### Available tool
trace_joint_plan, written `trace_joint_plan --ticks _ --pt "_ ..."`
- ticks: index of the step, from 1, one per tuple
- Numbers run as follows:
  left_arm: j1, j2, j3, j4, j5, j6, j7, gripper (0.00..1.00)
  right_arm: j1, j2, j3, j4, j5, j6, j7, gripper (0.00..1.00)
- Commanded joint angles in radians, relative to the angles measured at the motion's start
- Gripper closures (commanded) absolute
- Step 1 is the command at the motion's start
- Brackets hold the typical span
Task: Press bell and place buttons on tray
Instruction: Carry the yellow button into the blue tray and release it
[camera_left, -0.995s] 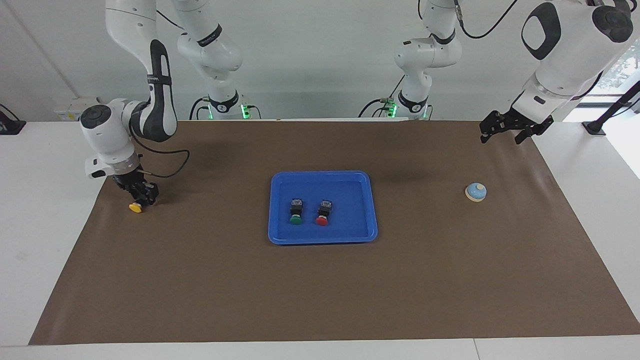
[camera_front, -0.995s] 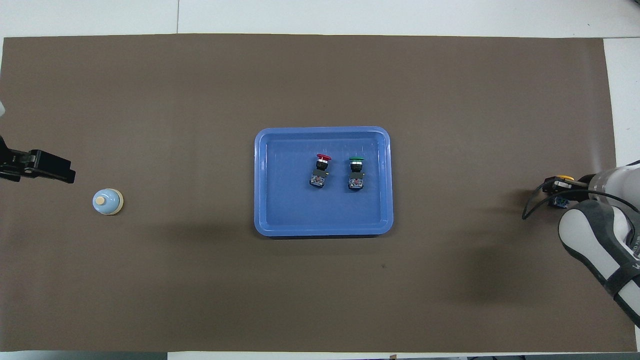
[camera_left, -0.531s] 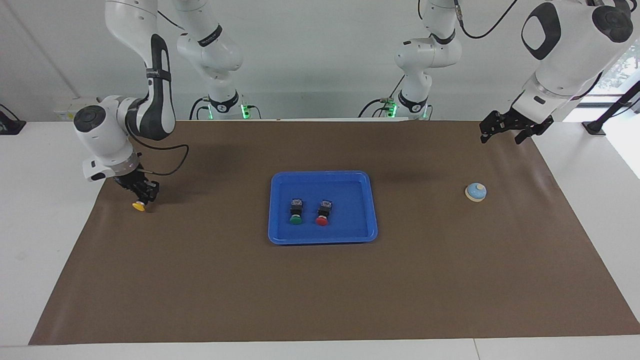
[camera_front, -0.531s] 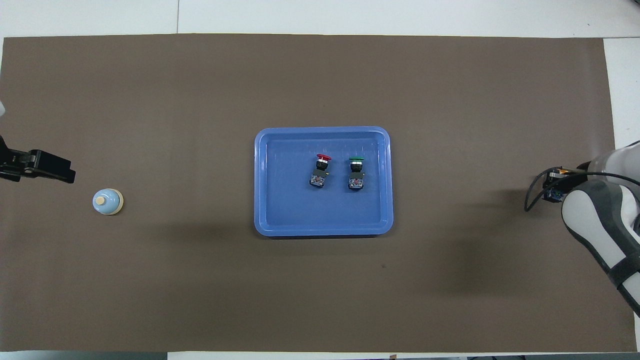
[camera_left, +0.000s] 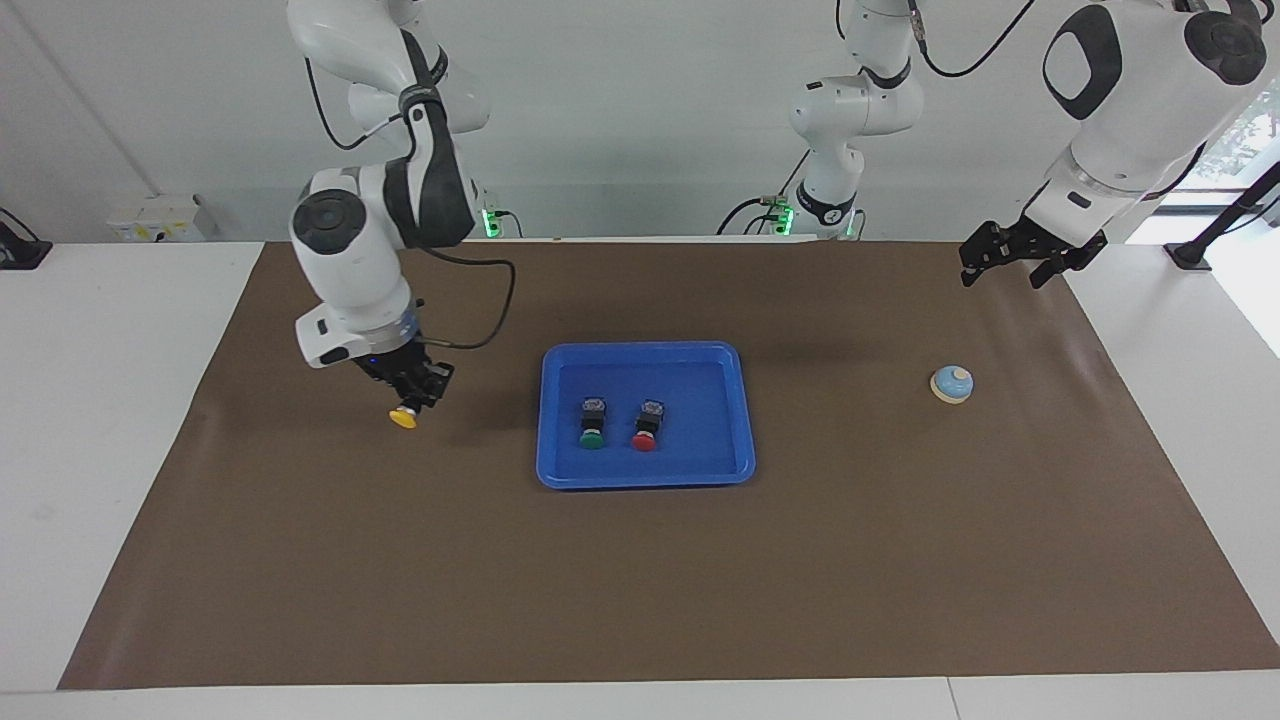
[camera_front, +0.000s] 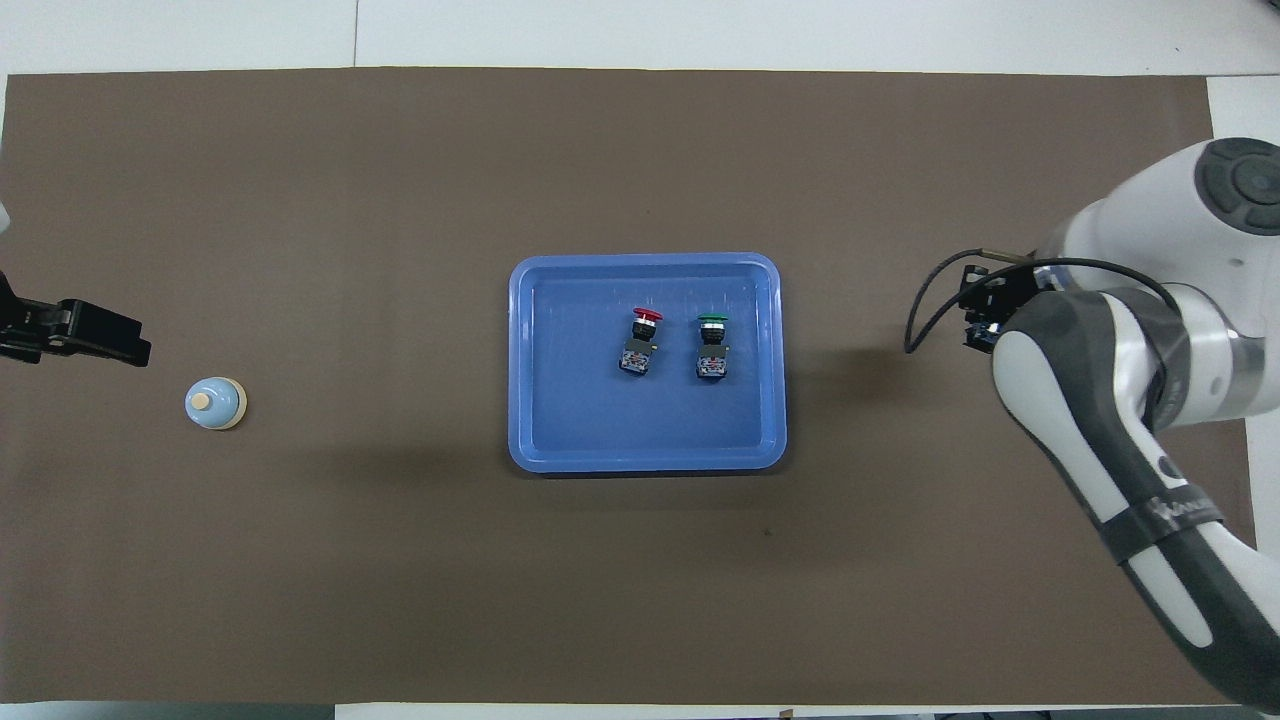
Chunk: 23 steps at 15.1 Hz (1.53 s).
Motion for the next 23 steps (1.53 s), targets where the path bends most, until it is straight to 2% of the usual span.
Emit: trace_joint_plan --ticks 1,5,7,9,11,14,16,19,21,23 --pt "-0.004 -0.010 0.002 -0.007 0.016 -0.006 -0.013 0.00 0.137 0.062 -0.005 0.087 0.043 -0.009 0.167 1.00" --pt "-0.004 -0.009 0.002 -0.007 0.016 -0.006 -0.013 0.00 0.309 0.233 -0.005 0.296 0.046 -0.015 0.331 1.00" --pt "-0.004 -0.009 0.002 -0.007 0.016 -0.006 -0.013 0.00 0.383 0.296 -0.007 0.353 0.039 -0.003 0.379 1.00" --pt "-0.004 -0.009 0.002 -0.007 0.016 -0.006 -0.013 0.00 0.444 0.323 -0.008 0.356 0.033 0.021 0.393 1.00" --pt "-0.004 -0.009 0.002 -0.007 0.016 -0.006 -0.013 0.00 0.498 0.343 -0.008 0.345 0.031 0.108 0.408 1.00" --pt "-0.004 -0.009 0.002 -0.007 0.016 -0.006 -0.013 0.00 0.530 0.343 -0.008 0.325 0.023 0.150 0.408 1.00" --pt "-0.004 -0.009 0.002 -0.007 0.016 -0.006 -0.013 0.00 0.538 0.333 -0.008 0.257 0.002 0.214 0.405 1.00" --pt "-0.004 -0.009 0.002 -0.007 0.016 -0.006 -0.013 0.00 0.536 0.323 -0.008 0.218 -0.012 0.259 0.399 1.00" --pt "-0.004 -0.010 0.002 -0.007 0.016 -0.007 -0.013 0.00 0.535 0.320 -0.008 0.174 -0.012 0.354 0.382 1.00" --pt "-0.004 -0.010 0.002 -0.007 0.016 -0.004 -0.013 0.00 0.533 0.315 -0.008 0.147 -0.012 0.394 0.381 1.00"
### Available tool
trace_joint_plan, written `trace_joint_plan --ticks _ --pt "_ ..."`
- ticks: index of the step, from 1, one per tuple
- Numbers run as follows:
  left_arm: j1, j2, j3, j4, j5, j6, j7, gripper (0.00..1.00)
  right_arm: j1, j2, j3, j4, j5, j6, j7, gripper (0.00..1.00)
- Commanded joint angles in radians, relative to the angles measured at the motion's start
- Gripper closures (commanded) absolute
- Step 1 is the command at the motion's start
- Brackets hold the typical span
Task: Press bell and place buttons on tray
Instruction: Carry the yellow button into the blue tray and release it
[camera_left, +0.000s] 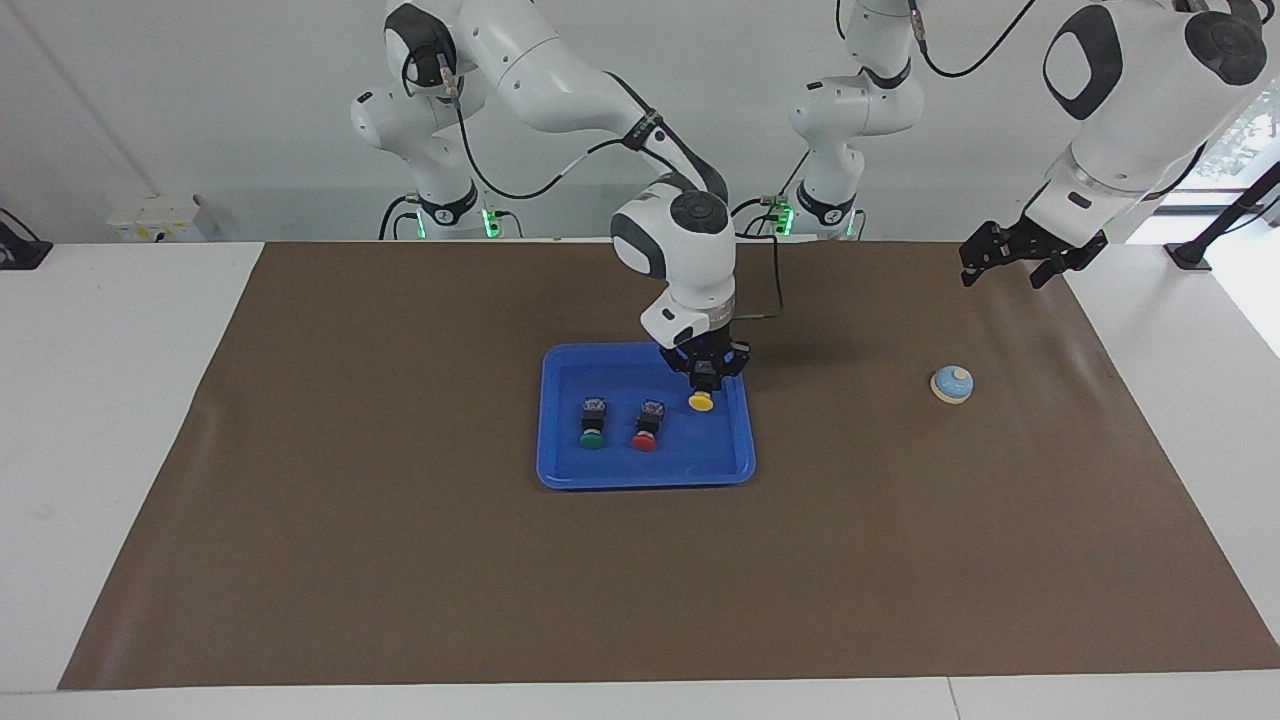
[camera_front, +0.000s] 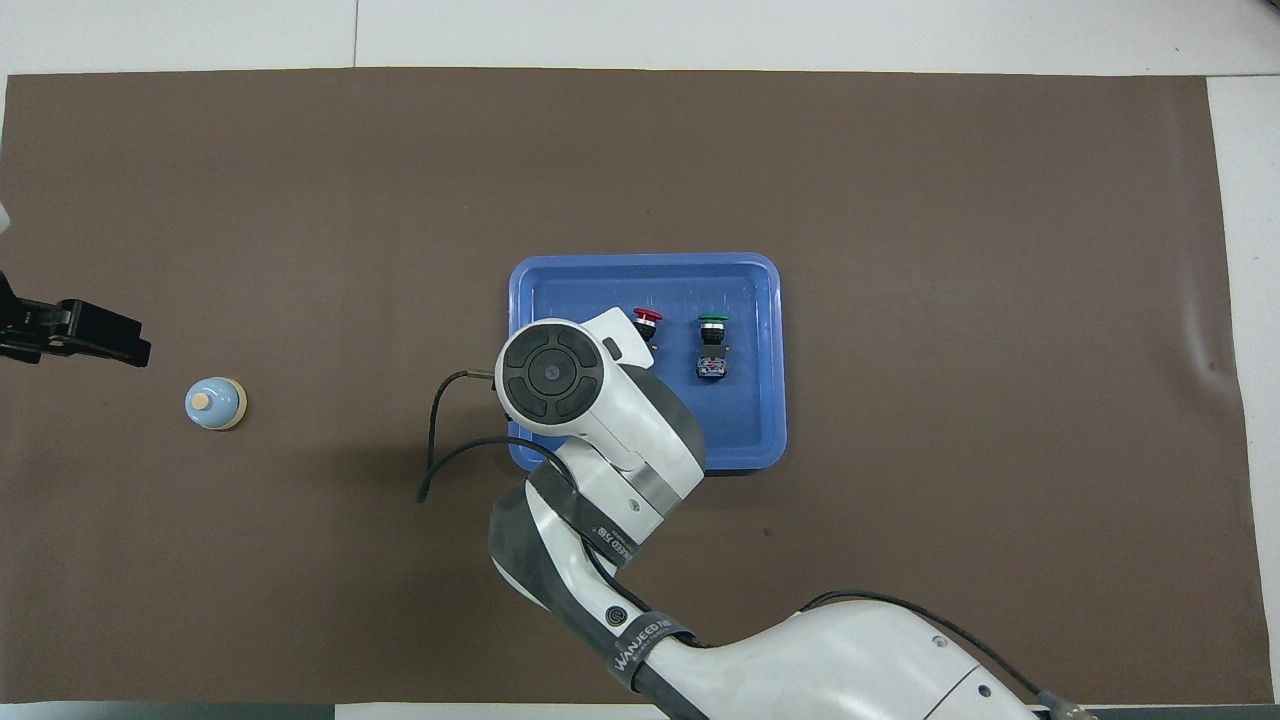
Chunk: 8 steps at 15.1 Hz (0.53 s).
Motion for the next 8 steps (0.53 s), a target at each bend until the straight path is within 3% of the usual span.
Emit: trace_joint_plan --ticks 1,5,6,7,8 --pt "-0.004 -0.010 0.004 -0.007 0.016 -0.007 -0.013 0.00 -0.004 -0.029 -0.001 -0.065 -0.010 0.059 -0.017 1.00" --pt "-0.004 -0.009 0.002 -0.007 0.016 -0.006 -0.013 0.00 -0.003 -0.038 -0.001 -0.107 -0.008 0.105 -0.014 1.00" --pt "-0.004 -0.009 0.002 -0.007 0.016 -0.006 -0.013 0.00 -0.003 -0.038 -0.001 -0.105 -0.008 0.103 -0.011 0.63" --pt "-0.004 -0.009 0.002 -0.007 0.016 -0.006 -0.013 0.00 -0.003 -0.040 -0.001 -0.102 -0.008 0.099 -0.009 0.01" --pt "-0.004 -0.010 0.002 -0.007 0.016 -0.006 -0.013 0.00 -0.004 -0.038 -0.001 -0.087 -0.005 0.074 -0.005 0.00"
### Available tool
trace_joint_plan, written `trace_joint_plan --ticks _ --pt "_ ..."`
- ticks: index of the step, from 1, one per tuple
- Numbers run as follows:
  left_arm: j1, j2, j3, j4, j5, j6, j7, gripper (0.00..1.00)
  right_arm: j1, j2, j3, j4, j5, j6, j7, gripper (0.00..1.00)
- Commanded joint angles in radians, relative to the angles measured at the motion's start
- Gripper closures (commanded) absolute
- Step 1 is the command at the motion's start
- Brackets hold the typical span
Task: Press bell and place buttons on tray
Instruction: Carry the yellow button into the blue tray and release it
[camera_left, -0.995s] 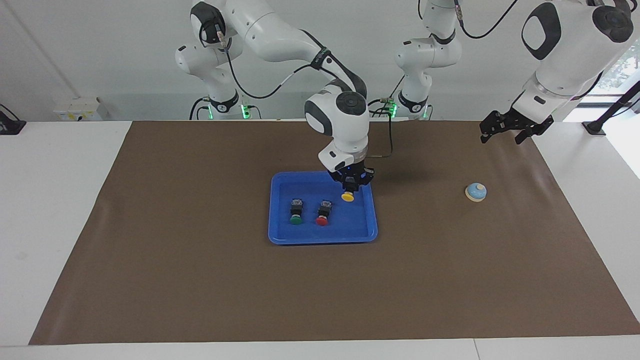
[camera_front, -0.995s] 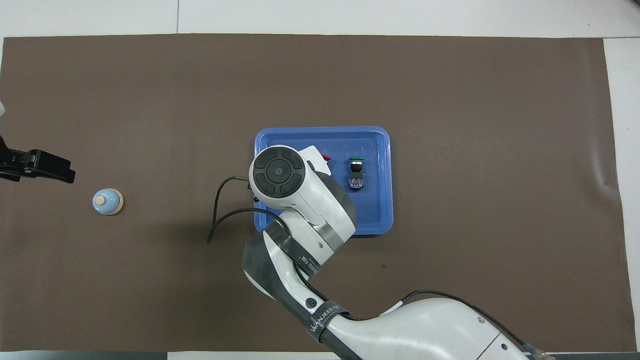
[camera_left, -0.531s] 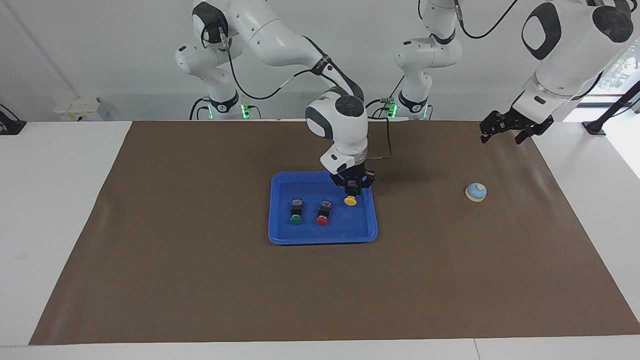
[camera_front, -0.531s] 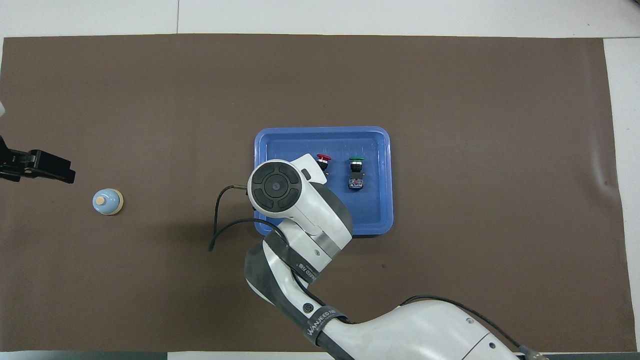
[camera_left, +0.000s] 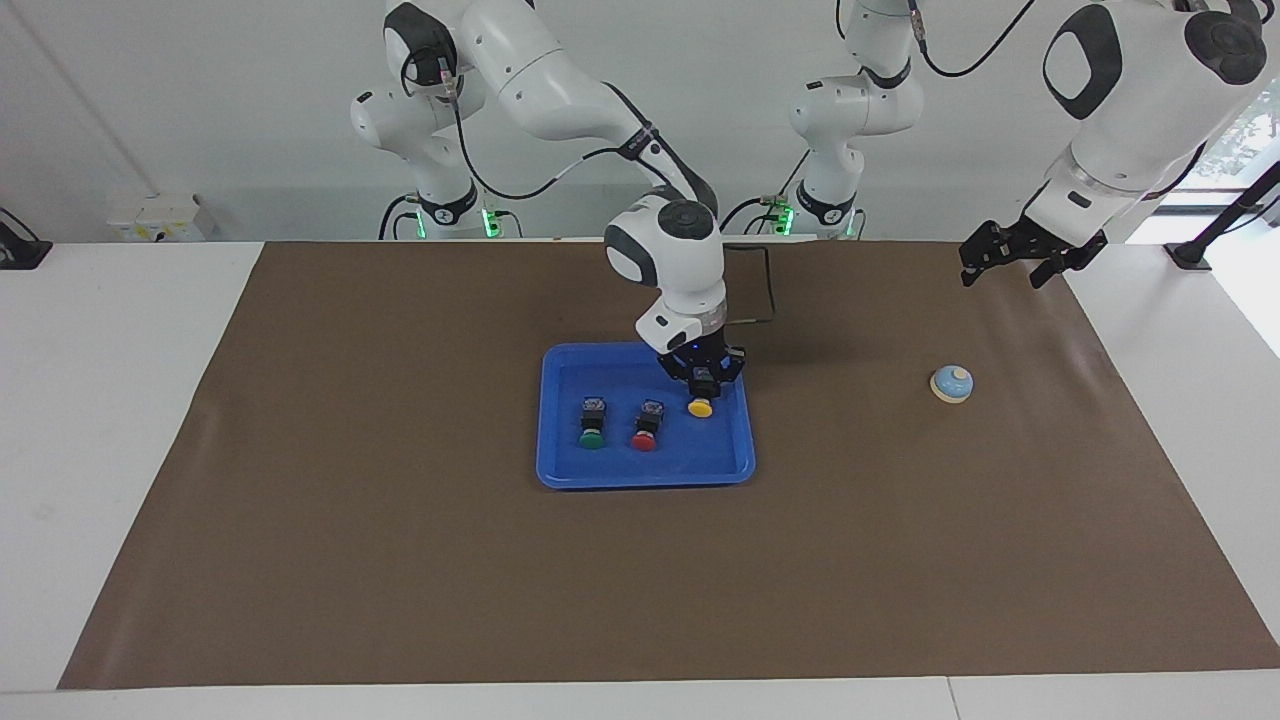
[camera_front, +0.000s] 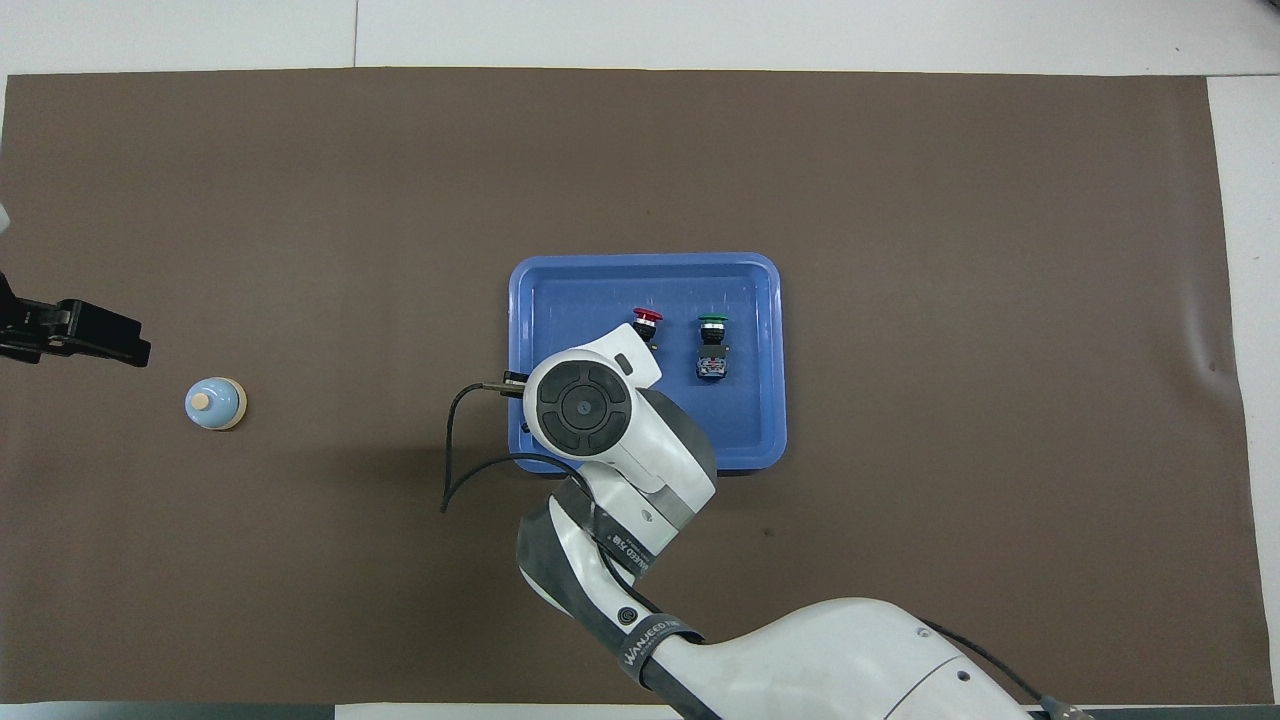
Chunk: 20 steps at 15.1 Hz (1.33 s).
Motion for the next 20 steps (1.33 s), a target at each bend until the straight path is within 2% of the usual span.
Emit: trace_joint_plan --ticks 1,3,7,12,16,20 --pt "-0.004 -0.009 0.002 -0.007 0.016 -0.006 -0.013 0.00 -0.007 -0.033 -0.002 -0.002 -0.003 -0.045 0.008 0.00" --pt "-0.004 -0.009 0.004 -0.007 0.017 -0.004 -0.013 0.00 -0.030 -0.042 -0.013 0.044 0.000 -0.140 0.024 0.00" --pt "-0.004 -0.009 0.002 -0.007 0.016 -0.006 -0.013 0.00 -0.192 -0.171 -0.014 0.038 0.009 -0.331 -0.006 0.00" --pt "-0.004 -0.010 0.004 -0.007 0.016 -0.006 -0.013 0.00 -0.401 -0.300 -0.014 0.037 0.012 -0.554 -0.328 0.00" --pt "-0.004 -0.010 0.002 -0.007 0.016 -0.006 -0.013 0.00 -0.541 -0.379 -0.016 0.037 0.012 -0.674 -0.619 0.00" --pt "-0.004 -0.009 0.002 -0.007 0.016 -0.006 -0.013 0.00 -0.650 -0.487 -0.007 0.034 0.014 -0.805 -0.748 0.00"
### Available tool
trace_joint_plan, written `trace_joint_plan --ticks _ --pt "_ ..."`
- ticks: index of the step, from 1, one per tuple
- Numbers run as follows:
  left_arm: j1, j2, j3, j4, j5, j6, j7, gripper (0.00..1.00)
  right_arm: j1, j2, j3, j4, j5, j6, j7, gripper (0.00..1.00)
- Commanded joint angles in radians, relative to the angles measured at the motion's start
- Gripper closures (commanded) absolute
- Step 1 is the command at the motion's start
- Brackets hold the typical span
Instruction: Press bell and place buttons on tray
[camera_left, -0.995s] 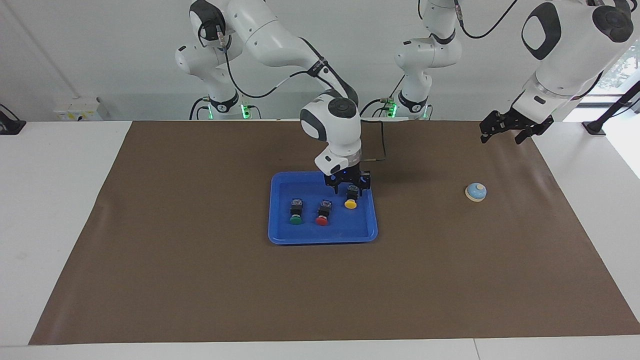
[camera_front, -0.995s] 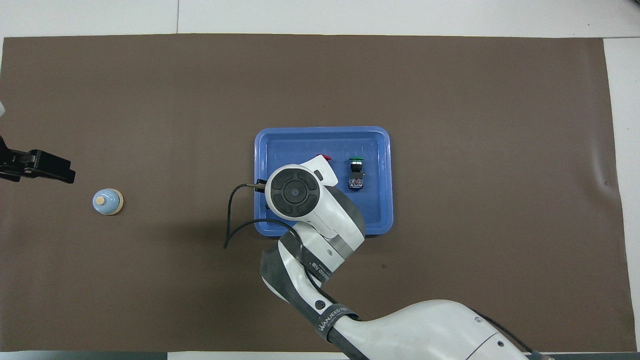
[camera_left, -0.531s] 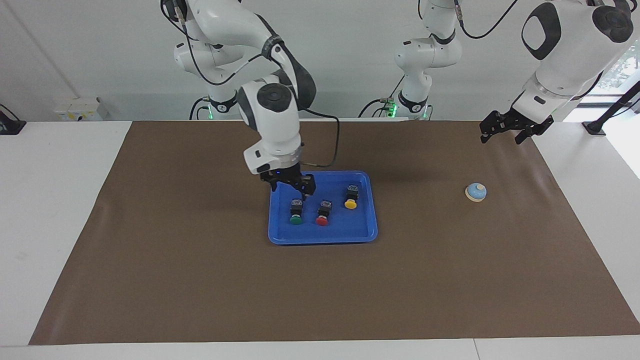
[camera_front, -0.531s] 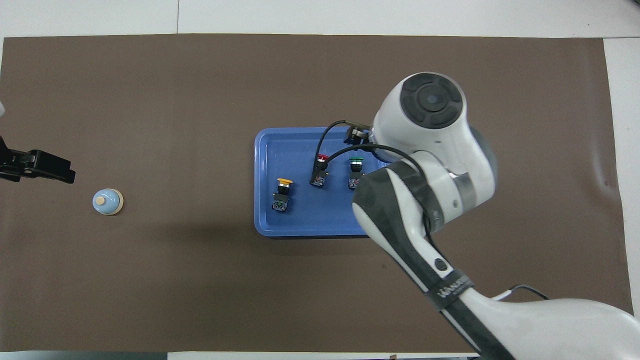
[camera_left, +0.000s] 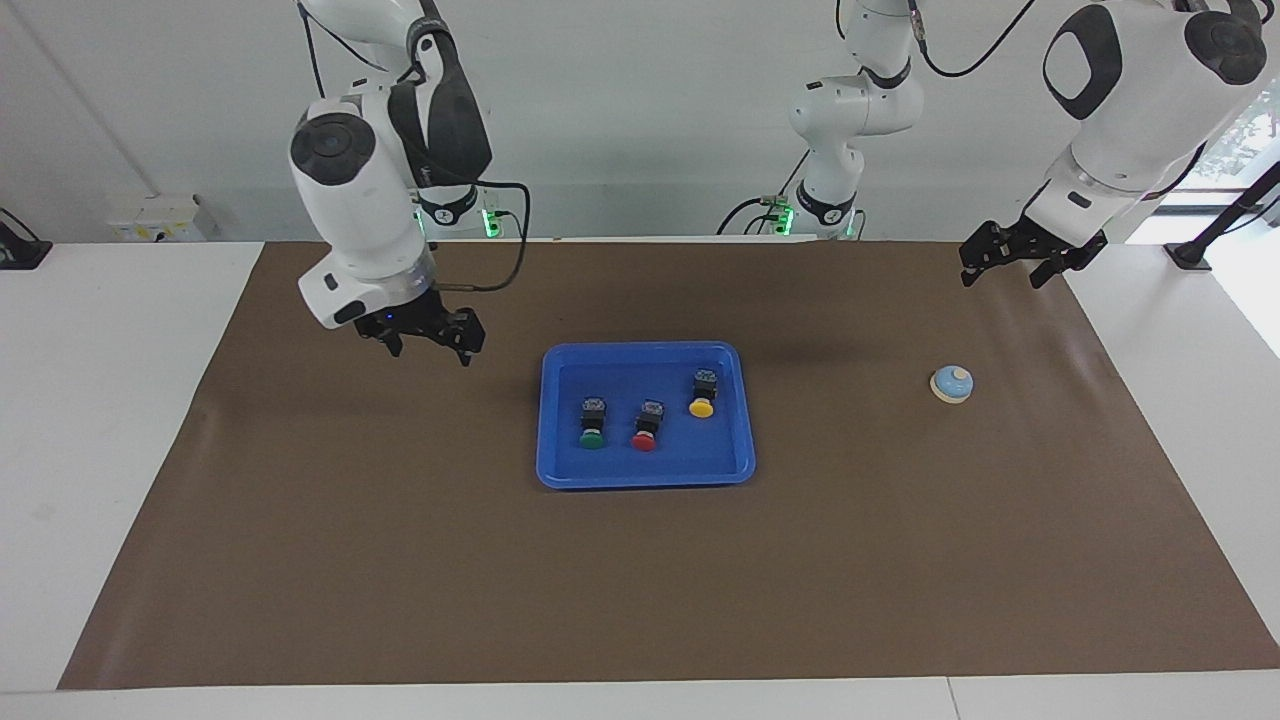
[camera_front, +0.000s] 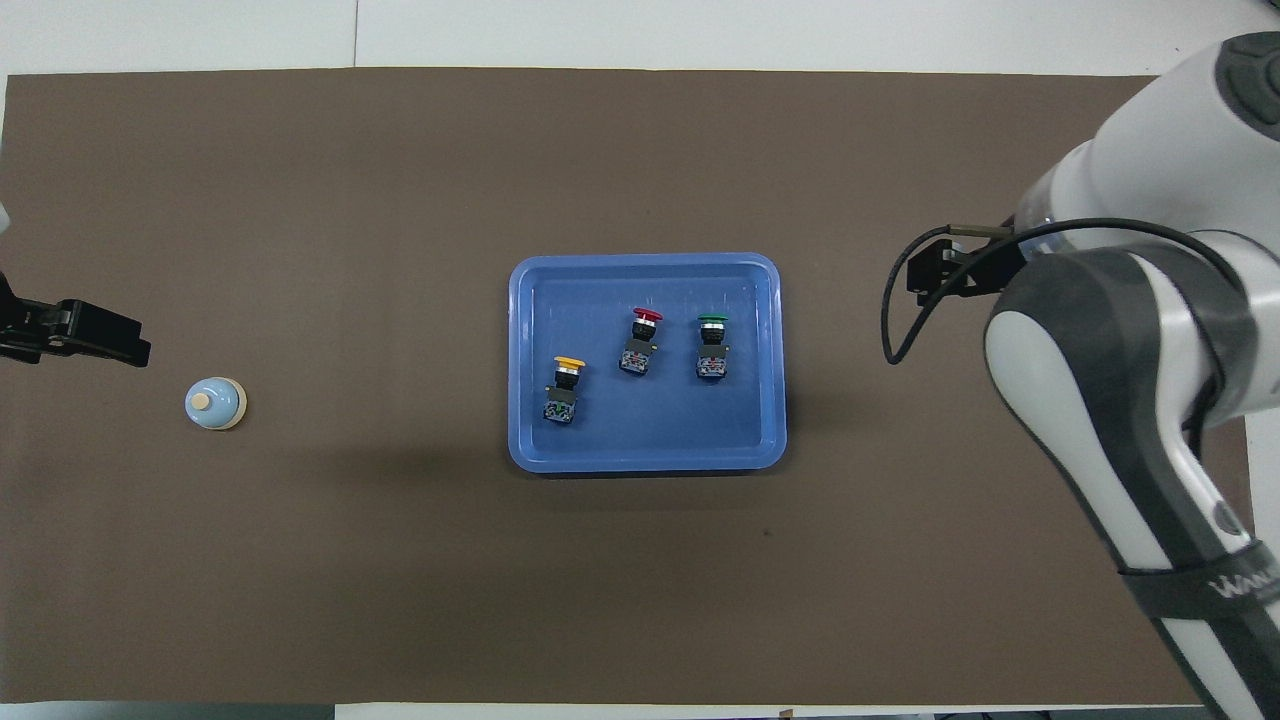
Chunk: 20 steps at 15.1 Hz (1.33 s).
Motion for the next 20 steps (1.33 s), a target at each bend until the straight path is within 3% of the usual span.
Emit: trace_joint_plan --ticks 1,3,6,20 --pt "-0.004 -0.009 0.002 -0.007 0.017 -0.006 -0.013 0.00 -0.089 -0.097 0.036 -0.025 0.012 -0.087 -0.085 0.00" --pt "-0.004 -0.009 0.003 -0.007 0.017 -0.006 -0.013 0.00 -0.150 -0.128 0.090 -0.011 0.017 -0.153 -0.108 0.00" --pt "-0.004 -0.009 0.002 -0.007 0.016 -0.006 -0.013 0.00 -0.169 -0.127 0.096 0.046 0.048 -0.237 -0.109 0.00" --pt "-0.004 -0.010 0.002 -0.007 0.016 -0.006 -0.013 0.00 -0.186 -0.130 0.096 0.049 0.048 -0.238 -0.114 0.00"
